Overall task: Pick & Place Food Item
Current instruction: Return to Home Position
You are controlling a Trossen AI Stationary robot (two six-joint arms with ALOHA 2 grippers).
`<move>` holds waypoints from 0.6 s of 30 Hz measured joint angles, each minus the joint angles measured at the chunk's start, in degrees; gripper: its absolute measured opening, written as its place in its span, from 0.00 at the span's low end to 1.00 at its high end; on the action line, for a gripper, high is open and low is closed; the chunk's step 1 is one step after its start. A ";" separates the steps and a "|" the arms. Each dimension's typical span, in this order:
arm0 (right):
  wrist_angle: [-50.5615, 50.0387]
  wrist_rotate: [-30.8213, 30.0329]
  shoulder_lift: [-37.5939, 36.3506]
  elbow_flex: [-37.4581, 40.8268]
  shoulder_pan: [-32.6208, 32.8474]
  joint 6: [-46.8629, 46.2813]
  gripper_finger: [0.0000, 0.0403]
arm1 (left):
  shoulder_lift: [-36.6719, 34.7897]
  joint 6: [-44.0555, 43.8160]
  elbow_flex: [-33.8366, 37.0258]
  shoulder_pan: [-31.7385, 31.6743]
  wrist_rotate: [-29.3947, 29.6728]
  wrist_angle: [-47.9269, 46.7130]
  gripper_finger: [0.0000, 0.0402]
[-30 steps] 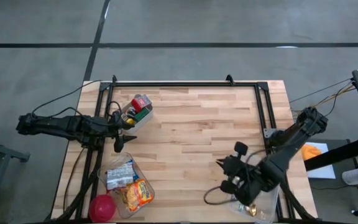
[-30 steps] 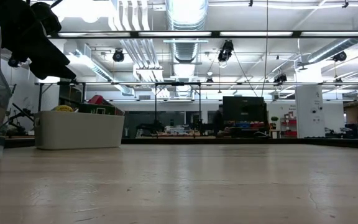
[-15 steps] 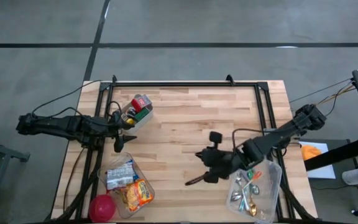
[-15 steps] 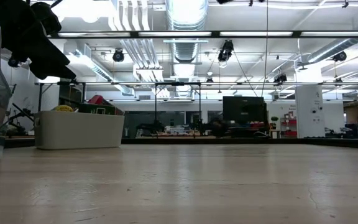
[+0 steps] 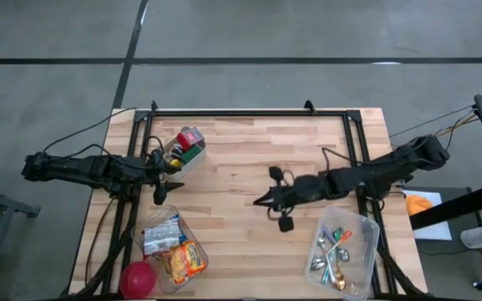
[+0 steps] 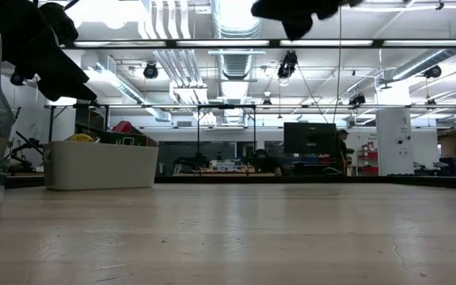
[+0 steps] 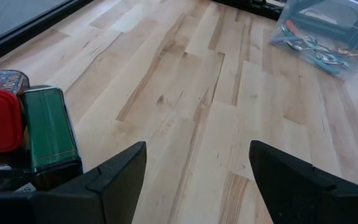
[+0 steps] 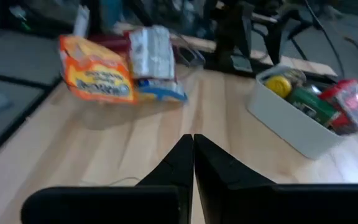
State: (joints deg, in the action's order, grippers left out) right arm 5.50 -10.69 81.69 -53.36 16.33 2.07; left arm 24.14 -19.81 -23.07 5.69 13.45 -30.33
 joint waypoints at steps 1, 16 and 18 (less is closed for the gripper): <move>2.55 2.35 -0.92 1.94 -1.16 0.09 0.02 | 0.00 0.00 0.00 -0.02 0.00 0.00 0.71; 15.70 6.40 -21.63 24.36 -10.72 2.78 0.02 | -0.02 0.00 0.00 0.00 0.00 0.00 0.71; 16.16 6.50 -25.30 27.04 -10.74 3.08 0.02 | -0.01 0.00 0.00 -0.01 0.00 0.00 0.71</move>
State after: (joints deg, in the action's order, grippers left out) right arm 21.65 -4.19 56.38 -26.33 5.58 5.15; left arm 24.13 -19.81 -23.07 5.68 13.45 -30.33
